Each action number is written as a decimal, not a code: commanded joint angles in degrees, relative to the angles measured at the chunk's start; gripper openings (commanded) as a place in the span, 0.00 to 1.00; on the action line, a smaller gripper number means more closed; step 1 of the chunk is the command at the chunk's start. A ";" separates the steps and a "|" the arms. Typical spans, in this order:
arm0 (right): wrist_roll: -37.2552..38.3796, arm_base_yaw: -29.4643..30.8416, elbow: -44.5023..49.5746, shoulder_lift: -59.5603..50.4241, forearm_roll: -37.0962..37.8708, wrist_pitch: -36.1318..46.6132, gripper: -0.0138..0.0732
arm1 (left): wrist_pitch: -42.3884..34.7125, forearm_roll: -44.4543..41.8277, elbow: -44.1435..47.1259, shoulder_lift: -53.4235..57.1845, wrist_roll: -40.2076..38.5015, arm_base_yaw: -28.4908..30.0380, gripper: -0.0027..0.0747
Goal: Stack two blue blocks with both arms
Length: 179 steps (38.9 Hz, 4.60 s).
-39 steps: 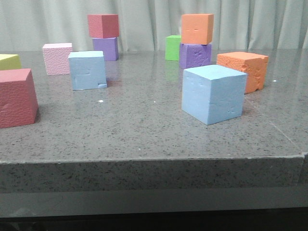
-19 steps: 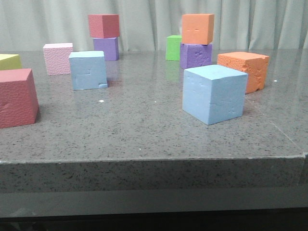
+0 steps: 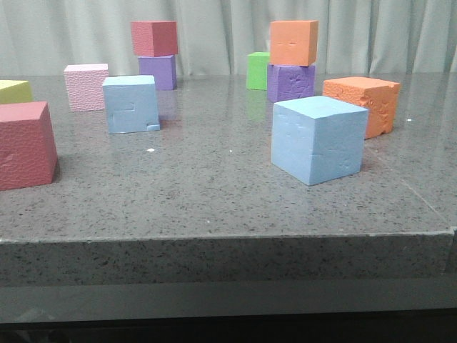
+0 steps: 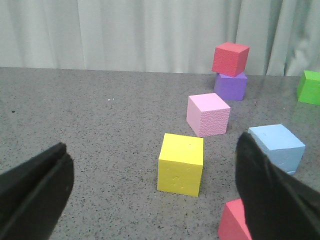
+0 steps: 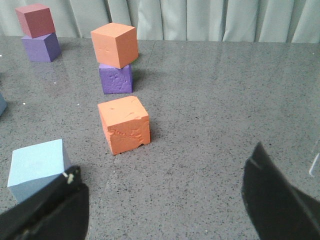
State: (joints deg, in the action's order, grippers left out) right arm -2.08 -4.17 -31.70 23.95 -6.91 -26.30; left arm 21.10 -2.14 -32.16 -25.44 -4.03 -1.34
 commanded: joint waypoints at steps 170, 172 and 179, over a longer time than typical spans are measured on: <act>-0.35 -36.70 -39.44 50.55 -4.08 4.44 0.31 | -4.25 0.13 -2.13 -0.72 -0.38 0.10 0.86; -0.35 -35.86 -39.44 49.94 -4.03 3.76 0.24 | -4.07 0.13 -2.13 -0.72 -0.38 0.10 0.86; -0.35 -31.32 -39.44 47.34 -4.03 -0.22 0.09 | -4.00 0.13 -2.13 -0.72 -0.38 0.10 0.86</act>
State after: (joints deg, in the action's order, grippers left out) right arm -2.08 -37.82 -69.21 74.52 -11.15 -27.97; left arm 21.21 -2.14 -32.16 -25.44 -4.03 -1.34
